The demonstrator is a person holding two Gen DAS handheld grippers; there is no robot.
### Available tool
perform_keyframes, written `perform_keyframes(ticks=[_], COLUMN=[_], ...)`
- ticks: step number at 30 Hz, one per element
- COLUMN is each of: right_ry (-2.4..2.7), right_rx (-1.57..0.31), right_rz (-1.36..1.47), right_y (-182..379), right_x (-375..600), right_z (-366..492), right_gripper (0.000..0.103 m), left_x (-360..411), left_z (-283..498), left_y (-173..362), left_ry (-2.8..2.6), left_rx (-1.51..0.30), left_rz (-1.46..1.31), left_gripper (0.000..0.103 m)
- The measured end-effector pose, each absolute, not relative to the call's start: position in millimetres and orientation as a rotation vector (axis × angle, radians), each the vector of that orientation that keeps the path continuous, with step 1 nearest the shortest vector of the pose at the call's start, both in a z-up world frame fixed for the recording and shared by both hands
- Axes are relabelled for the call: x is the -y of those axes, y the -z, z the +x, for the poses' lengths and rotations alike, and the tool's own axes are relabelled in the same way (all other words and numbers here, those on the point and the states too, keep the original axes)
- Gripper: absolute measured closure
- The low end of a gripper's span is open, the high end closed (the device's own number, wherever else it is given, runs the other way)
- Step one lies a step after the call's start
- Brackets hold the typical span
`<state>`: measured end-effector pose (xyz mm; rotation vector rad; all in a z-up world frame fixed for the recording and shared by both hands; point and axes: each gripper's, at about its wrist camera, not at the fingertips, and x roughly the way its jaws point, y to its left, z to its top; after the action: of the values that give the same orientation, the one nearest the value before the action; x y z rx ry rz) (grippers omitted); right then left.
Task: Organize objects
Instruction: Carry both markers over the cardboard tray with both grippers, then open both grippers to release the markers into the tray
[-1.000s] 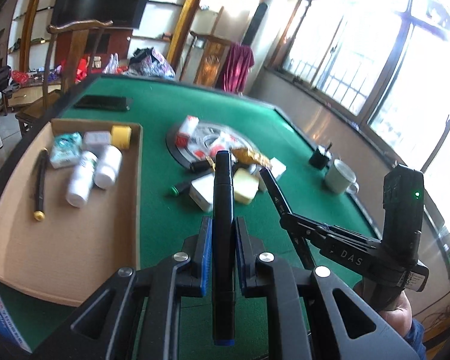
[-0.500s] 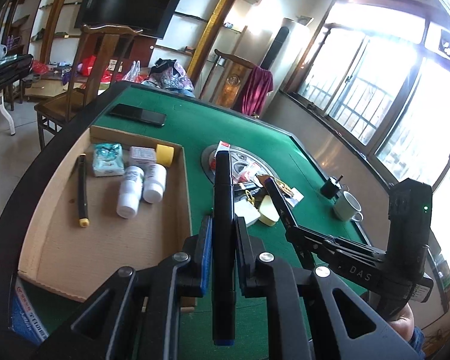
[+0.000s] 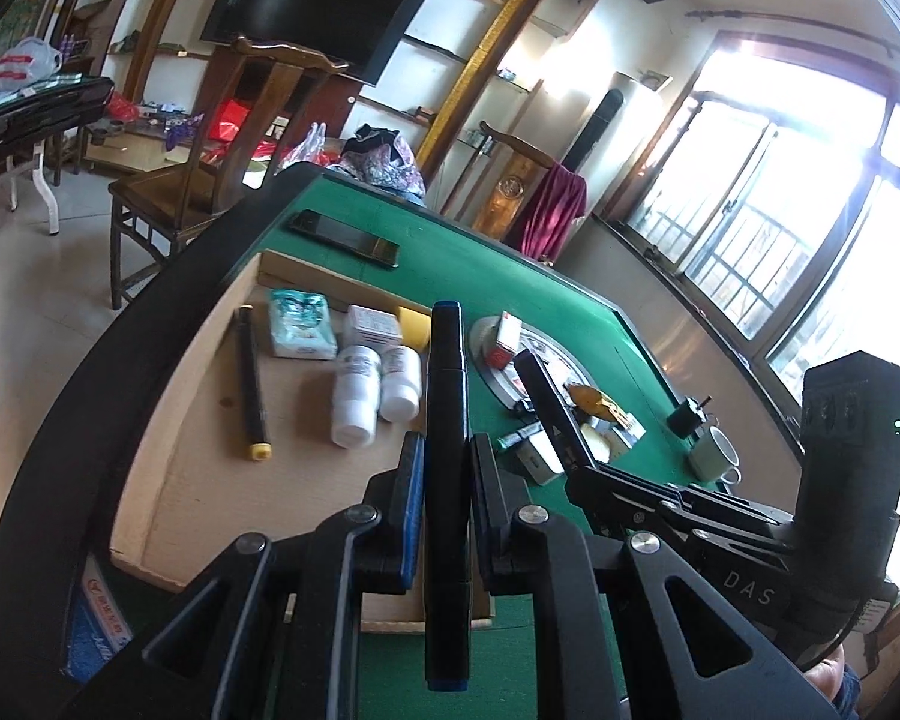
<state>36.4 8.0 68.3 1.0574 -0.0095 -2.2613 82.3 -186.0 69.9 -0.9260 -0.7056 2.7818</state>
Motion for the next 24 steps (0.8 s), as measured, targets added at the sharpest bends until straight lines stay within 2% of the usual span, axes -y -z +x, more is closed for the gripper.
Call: perform_keyframes(ticks=[11, 24], right_ry=[2.212, 2.172], right_rx=[-0.103, -0.035], right_rz=[1.101, 1.272], right_y=[-61, -19], right_x=[65, 113], right_z=[33, -5], right_gripper=[0.089, 0.089], left_x=[249, 276], left_z=[80, 47], left_y=[-47, -5], left_ry=[-2.816, -2.796], left_rx=[0.852, 0.883], left_rz=[-0.96, -1.151], left_gripper=[0.09, 0.09])
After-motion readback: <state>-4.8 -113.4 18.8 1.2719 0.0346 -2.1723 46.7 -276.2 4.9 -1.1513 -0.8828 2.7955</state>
